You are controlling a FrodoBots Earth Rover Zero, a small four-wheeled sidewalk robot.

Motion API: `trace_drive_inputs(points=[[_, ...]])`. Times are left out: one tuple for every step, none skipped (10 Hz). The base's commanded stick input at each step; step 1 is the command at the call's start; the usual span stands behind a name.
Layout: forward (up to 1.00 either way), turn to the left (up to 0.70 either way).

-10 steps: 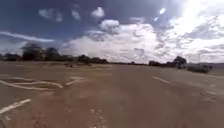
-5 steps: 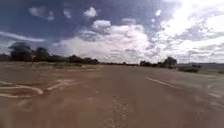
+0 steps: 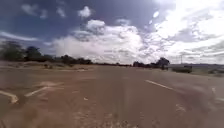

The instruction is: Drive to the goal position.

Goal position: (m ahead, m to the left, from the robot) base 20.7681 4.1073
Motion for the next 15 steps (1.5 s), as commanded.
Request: trace_drive_inputs(points=[[1.00,-0.22],[1.00,-0.34],[1.00,0.00],[1.00,0.00],[1.00,0.00],[1.00,-0.36],[1.00,-0.36],[1.00,-0.36],[1.00,0.00],[1.00,0.00],[1.00,0.00],[1.00,0.00],[1.00,0.00],[1.00,0.00],[1.00,0.00]])
